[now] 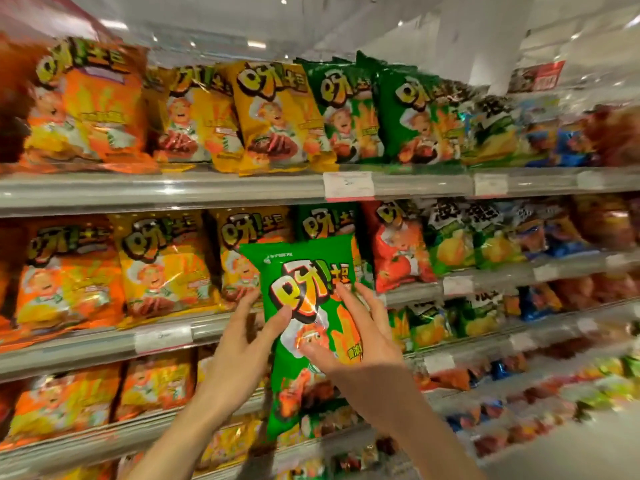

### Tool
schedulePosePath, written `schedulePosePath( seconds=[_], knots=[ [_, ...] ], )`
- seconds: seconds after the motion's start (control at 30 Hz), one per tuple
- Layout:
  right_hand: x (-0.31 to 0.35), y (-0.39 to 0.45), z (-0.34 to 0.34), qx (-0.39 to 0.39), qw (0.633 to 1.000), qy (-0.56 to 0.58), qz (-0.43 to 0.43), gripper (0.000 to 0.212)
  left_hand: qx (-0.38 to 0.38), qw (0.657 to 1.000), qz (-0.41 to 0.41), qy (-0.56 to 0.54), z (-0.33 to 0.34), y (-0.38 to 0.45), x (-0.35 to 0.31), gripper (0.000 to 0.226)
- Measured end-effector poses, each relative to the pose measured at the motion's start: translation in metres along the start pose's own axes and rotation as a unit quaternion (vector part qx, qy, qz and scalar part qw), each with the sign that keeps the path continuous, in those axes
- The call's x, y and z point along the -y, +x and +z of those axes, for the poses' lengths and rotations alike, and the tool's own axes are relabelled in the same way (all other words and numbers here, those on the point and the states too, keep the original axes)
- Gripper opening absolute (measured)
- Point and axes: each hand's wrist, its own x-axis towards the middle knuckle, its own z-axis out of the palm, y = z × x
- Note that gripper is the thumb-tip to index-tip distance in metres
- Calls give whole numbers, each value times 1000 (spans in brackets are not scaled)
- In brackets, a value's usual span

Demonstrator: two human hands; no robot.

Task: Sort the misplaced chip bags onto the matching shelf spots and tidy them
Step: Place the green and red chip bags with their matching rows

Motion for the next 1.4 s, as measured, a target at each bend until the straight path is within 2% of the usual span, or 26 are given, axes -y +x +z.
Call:
schedulePosePath(
  seconds=[0.1, 0.17, 0.3, 0.47, 0.6, 0.83, 1.03, 1.27, 1.33, 1.4],
  knots=[
    [-22, 7, -24, -1, 1000, 3, -8, 80, 10, 1000, 14, -4, 31, 11, -7, 69],
    [-34, 14, -34, -2, 1000, -6, -24, 82, 17, 1000, 18, -5, 47, 20, -8, 77],
    [-46, 34, -46, 1, 999, -31, -33, 77, 20, 1000, 7, -11, 63, 44, -8, 80],
    [-61, 60, -53, -8, 998, -31, -50, 82, 25, 1000, 13, -14, 77, 71, -4, 89],
    [-68, 75, -56, 6, 999, -32, -29, 88, 23, 999, 18, -18, 82, 86, 1, 97],
    [-83, 103, -61, 41, 998, -22, -39, 88, -28, 999, 13, -42, 97, 94, -5, 86],
    [-111, 124, -78, 79, 993, 1, -89, 85, -86, 995, 19, -42, 130, 92, -14, 57],
    [-125, 137, -99, 130, 985, -29, -108, 84, -125, 991, 10, -47, 150, 93, -16, 69],
    [-125, 141, -108, 114, 988, -32, -104, 82, -132, 990, 18, -48, 150, 95, -16, 66],
    [-129, 154, -117, 49, 995, -31, -86, 79, -136, 989, 23, -55, 146, 97, -16, 62]
  ],
)
